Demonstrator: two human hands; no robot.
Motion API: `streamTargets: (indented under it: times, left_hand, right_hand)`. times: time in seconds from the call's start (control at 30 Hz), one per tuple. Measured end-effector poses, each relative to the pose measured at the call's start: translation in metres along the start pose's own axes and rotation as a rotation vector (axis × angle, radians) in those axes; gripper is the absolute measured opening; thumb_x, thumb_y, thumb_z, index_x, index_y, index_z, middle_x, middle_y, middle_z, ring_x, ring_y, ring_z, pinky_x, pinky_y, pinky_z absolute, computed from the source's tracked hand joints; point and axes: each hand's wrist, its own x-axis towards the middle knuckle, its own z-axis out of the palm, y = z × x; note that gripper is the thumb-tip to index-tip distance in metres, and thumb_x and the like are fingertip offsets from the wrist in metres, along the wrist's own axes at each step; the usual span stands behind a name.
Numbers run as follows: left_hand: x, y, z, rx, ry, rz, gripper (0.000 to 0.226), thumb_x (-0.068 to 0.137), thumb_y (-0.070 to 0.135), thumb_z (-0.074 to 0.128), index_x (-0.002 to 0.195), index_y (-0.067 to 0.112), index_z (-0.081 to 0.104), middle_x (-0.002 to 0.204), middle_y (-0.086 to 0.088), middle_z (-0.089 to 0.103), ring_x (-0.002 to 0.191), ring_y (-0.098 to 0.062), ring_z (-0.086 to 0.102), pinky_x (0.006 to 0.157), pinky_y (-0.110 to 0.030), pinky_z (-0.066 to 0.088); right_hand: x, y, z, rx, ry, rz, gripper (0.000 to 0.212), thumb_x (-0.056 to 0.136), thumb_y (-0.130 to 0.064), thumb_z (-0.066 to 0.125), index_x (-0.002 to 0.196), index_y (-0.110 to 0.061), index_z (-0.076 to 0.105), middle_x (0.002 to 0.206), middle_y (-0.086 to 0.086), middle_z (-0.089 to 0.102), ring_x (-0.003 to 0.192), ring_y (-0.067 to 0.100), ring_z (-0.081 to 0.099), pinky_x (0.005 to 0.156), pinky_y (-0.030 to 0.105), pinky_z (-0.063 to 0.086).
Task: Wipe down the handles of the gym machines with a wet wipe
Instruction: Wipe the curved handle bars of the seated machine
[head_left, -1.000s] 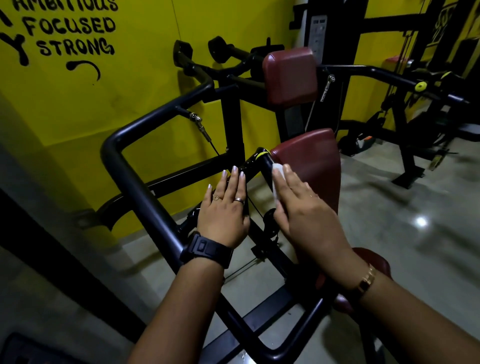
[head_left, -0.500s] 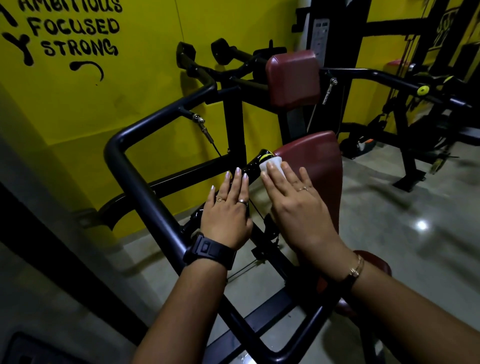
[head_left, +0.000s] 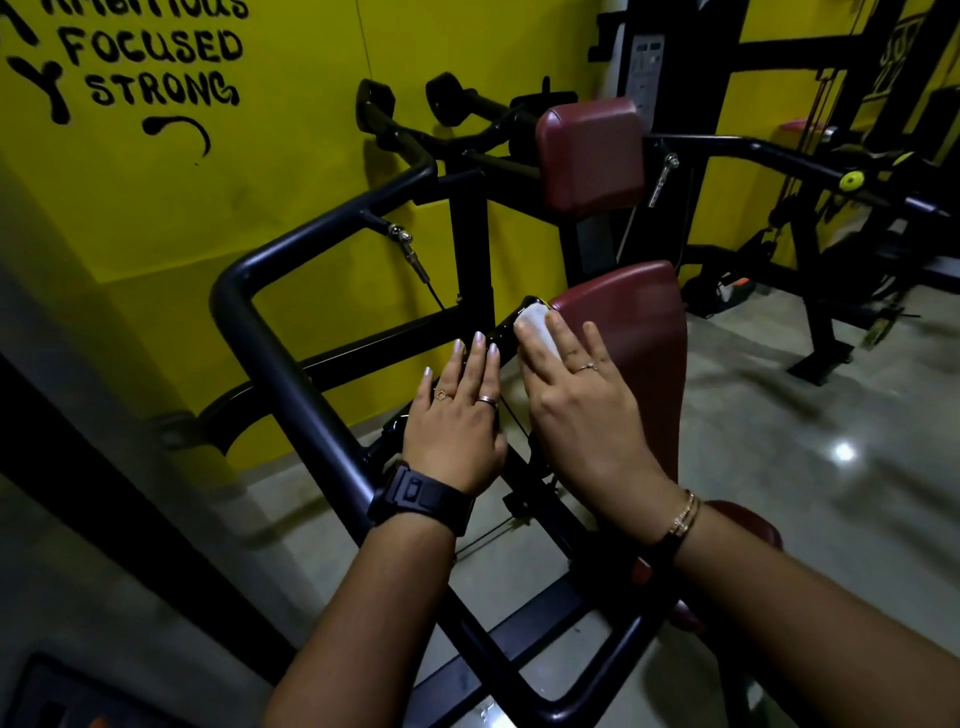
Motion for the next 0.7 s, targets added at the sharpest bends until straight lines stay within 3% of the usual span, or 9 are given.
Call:
streamTargets:
  times: [0.1, 0.2, 0.23, 0.37, 0.43, 0.5, 0.63, 0.7]
  left_hand:
    - [-0.001, 0.001, 0.000, 0.005, 0.007, 0.001, 0.082, 0.099, 0.037, 0.038, 0.151, 0.019, -0.023, 0.157, 0.001, -0.031, 0.146, -0.017, -0.024, 0.120, -0.040, -0.006]
    - [-0.001, -0.001, 0.001, 0.002, 0.010, 0.005, 0.082, 0.099, 0.037, 0.039, 0.151, 0.019, -0.022, 0.156, 0.001, -0.032, 0.146, -0.018, -0.024, 0.119, -0.040, -0.006]
    - [-0.001, -0.001, 0.001, -0.001, 0.010, 0.006, 0.082, 0.099, 0.037, 0.039, 0.151, 0.019, -0.022, 0.155, 0.002, -0.034, 0.146, -0.017, -0.024, 0.119, -0.040, -0.006]
    - [-0.001, -0.001, 0.001, 0.003, 0.010, 0.003, 0.082, 0.099, 0.037, 0.039, 0.151, 0.019, -0.022, 0.149, 0.004, -0.039, 0.146, -0.017, -0.025, 0.119, -0.040, -0.006]
    - [0.000, 0.000, 0.001, 0.008, 0.002, 0.001, 0.083, 0.099, 0.038, 0.039, 0.151, 0.019, -0.022, 0.155, 0.002, -0.034, 0.146, -0.017, -0.025, 0.119, -0.040, -0.007]
    - [-0.001, 0.000, 0.001, 0.013, 0.003, -0.002, 0.083, 0.099, 0.039, 0.039, 0.151, 0.018, -0.022, 0.157, 0.001, -0.032, 0.146, -0.017, -0.024, 0.120, -0.040, -0.006]
    - [-0.001, 0.000, 0.000, 0.015, -0.002, 0.003, 0.084, 0.099, 0.039, 0.039, 0.151, 0.018, -0.023, 0.156, 0.001, -0.033, 0.146, -0.017, -0.025, 0.120, -0.041, -0.006]
    - [-0.001, 0.000, 0.000, 0.009, 0.001, 0.006, 0.084, 0.099, 0.039, 0.040, 0.151, 0.019, -0.023, 0.156, 0.001, -0.033, 0.146, -0.017, -0.025, 0.120, -0.041, -0.006]
  right_hand:
    - [0.000, 0.001, 0.010, -0.043, -0.069, -0.047, 0.059, 0.086, -0.028, 0.024, 0.126, -0.008, 0.063, 0.144, 0.005, 0.049, 0.142, 0.021, 0.030, 0.117, 0.044, 0.004]
    - [-0.022, 0.005, 0.015, 0.070, 0.078, -0.107, 0.044, 0.084, -0.024, 0.050, 0.120, -0.003, 0.062, 0.142, 0.009, 0.050, 0.148, 0.020, 0.009, 0.115, 0.048, 0.001]
    - [-0.030, 0.008, 0.014, 0.090, 0.112, -0.102, 0.048, 0.080, -0.022, 0.060, 0.124, -0.004, 0.059, 0.143, 0.008, 0.050, 0.147, 0.022, 0.015, 0.115, 0.049, 0.001]
    - [-0.035, 0.012, 0.001, 0.176, 0.130, -0.023, 0.066, 0.072, -0.020, 0.071, 0.135, -0.007, 0.053, 0.144, 0.007, 0.048, 0.134, 0.033, 0.044, 0.113, 0.047, 0.009]
    - [-0.025, 0.010, -0.003, 0.186, 0.158, 0.015, 0.059, 0.078, -0.026, 0.059, 0.134, -0.007, 0.054, 0.143, 0.009, 0.049, 0.129, 0.035, 0.048, 0.110, 0.047, 0.017]
    - [-0.018, 0.008, 0.000, 0.164, 0.139, -0.013, 0.056, 0.080, -0.025, 0.044, 0.131, -0.006, 0.058, 0.142, 0.009, 0.051, 0.130, 0.036, 0.047, 0.109, 0.048, 0.021]
    - [-0.029, 0.013, 0.013, 0.180, 0.107, -0.175, 0.048, 0.068, -0.019, 0.072, 0.114, -0.004, 0.067, 0.141, 0.010, 0.051, 0.138, 0.029, 0.030, 0.113, 0.048, 0.009]
    - [-0.043, 0.019, 0.013, 0.226, 0.116, -0.186, 0.044, 0.077, -0.027, 0.056, 0.117, -0.010, 0.064, 0.141, 0.005, 0.052, 0.138, 0.026, 0.029, 0.115, 0.049, 0.013]
